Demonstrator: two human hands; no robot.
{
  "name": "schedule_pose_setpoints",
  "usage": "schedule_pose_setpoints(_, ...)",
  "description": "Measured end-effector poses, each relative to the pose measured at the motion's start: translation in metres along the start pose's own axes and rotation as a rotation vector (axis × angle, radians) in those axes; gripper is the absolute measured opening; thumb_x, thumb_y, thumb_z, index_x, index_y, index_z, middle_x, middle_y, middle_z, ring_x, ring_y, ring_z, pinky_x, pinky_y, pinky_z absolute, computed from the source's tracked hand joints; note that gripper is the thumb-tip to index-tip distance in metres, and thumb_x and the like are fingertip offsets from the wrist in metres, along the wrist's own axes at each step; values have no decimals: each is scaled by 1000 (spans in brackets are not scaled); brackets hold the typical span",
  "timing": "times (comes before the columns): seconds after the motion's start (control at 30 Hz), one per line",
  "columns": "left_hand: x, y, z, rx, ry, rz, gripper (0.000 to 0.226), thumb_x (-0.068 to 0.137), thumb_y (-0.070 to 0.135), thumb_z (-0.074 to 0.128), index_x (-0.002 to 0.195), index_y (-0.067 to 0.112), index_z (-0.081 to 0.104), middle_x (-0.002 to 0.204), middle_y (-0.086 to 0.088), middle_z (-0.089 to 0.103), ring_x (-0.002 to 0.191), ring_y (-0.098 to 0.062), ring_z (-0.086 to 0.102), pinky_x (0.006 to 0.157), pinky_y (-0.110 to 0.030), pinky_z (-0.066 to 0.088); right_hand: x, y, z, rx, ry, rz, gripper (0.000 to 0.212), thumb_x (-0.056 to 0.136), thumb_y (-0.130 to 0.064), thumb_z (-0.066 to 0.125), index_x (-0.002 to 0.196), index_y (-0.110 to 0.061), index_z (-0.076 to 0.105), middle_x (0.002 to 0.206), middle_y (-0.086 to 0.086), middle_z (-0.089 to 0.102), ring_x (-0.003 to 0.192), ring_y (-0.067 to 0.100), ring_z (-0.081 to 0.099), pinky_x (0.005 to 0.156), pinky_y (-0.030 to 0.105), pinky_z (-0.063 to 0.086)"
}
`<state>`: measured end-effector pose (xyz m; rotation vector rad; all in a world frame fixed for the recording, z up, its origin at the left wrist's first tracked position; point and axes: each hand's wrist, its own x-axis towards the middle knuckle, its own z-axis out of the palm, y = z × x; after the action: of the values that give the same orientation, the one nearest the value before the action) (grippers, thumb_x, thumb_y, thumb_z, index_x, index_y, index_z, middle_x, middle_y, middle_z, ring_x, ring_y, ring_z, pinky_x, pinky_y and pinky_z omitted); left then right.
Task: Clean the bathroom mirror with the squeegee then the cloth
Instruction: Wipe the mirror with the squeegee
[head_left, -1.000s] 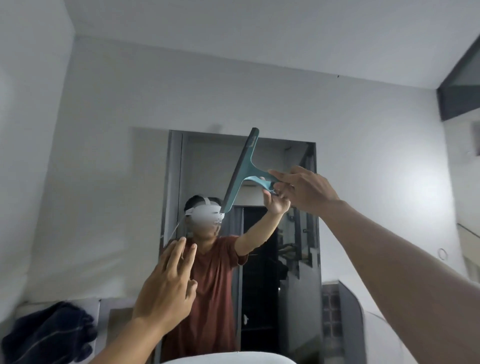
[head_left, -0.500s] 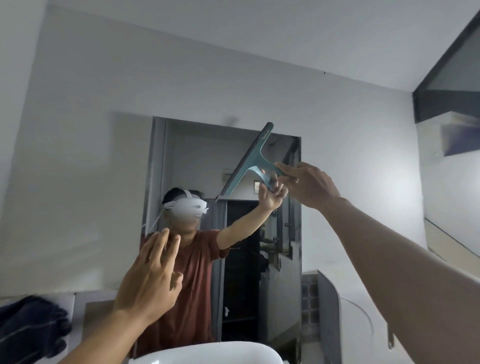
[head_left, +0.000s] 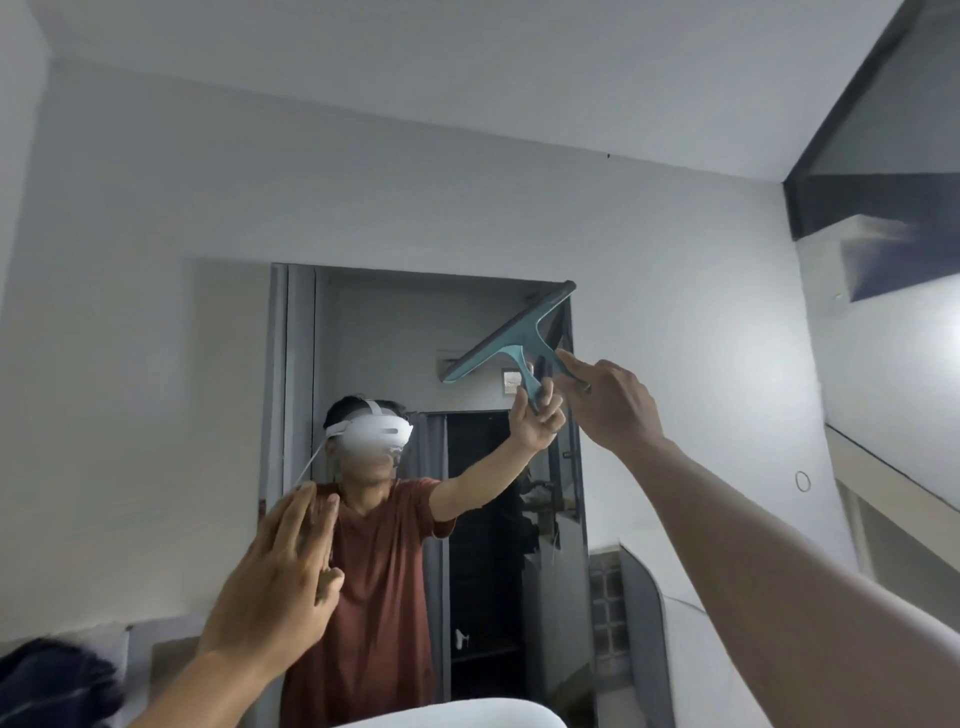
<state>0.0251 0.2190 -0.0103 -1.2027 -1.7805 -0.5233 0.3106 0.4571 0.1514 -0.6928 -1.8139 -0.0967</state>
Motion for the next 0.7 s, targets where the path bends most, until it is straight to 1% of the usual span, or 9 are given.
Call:
schedule_pose_setpoints(0.13, 1, -1, 2, 3, 8, 17, 98, 61, 25, 93, 145, 0, 49, 147, -25, 45, 137, -43, 44, 99, -51, 54, -7, -3, 3, 40, -2, 59, 42, 103, -46, 40, 144, -46, 48, 102, 0, 61, 90, 24, 60, 71, 34, 44)
schedule_pose_setpoints(0.27, 1, -1, 3, 6, 6, 18, 95, 61, 24, 93, 143, -1, 51, 145, -26, 46, 136, -44, 45, 100, -52, 53, -21, -11, 15, 132, 13, 153, 43, 101, -48, 40, 143, -43, 51, 110, 2, 67, 96, 25, 63, 71, 34, 46)
schedule_pose_setpoints(0.33, 1, -3, 3, 3, 6, 22, 94, 63, 24, 91, 144, 0, 50, 147, -26, 44, 137, -44, 44, 102, -54, 52, -32, -17, 22, 167, 21, 191, 44, 102, -48, 41, 144, -41, 50, 109, 2, 69, 95, 24, 65, 70, 33, 47)
schedule_pose_setpoints(0.37, 1, -4, 3, 1, 8, 25, 93, 64, 23, 91, 144, 0, 50, 148, -25, 43, 138, -44, 43, 103, -54, 51, -37, -20, 26, 184, 27, 214, 44, 102, -49, 40, 144, -41, 50, 108, 2, 70, 93, 24, 66, 70, 34, 49)
schedule_pose_setpoints(0.47, -5, -5, 4, 4, 14, 28, 90, 65, 22, 90, 143, -1, 51, 147, -26, 43, 138, -45, 42, 105, -56, 49, -51, -31, 35, 220, 46, 286, 43, 102, -50, 39, 143, -43, 49, 109, 1, 71, 90, 23, 67, 78, 39, 56)
schedule_pose_setpoints(0.53, -11, -4, 6, 13, 16, 25, 89, 65, 22, 90, 142, -2, 51, 146, -27, 44, 137, -46, 41, 105, -56, 49, -60, -39, 40, 223, 57, 324, 42, 102, -49, 38, 143, -44, 49, 104, -1, 71, 88, 23, 67, 79, 40, 57)
schedule_pose_setpoints(0.6, -19, -4, 9, 23, 5, 26, 90, 67, 24, 89, 144, -1, 50, 147, -27, 43, 138, -45, 41, 106, -56, 49, -69, -46, 44, 186, 58, 330, 40, 103, -47, 38, 141, -42, 51, 90, -3, 65, 85, 23, 66, 75, 38, 56)
schedule_pose_setpoints(0.63, -22, -5, 10, 26, -3, 29, 90, 69, 26, 88, 145, -1, 48, 148, -27, 43, 138, -45, 42, 106, -55, 49, -72, -49, 46, 164, 56, 318, 36, 104, -45, 38, 136, -41, 54, 84, -4, 62, 83, 23, 66, 73, 37, 55)
schedule_pose_setpoints(0.7, -27, -6, 13, 31, -14, 32, 89, 72, 27, 86, 147, -1, 46, 148, -28, 42, 138, -45, 42, 107, -55, 49, -77, -53, 48, 152, 60, 304, 31, 105, -42, 37, 129, -37, 56, 83, -4, 62, 81, 23, 66, 71, 36, 54)
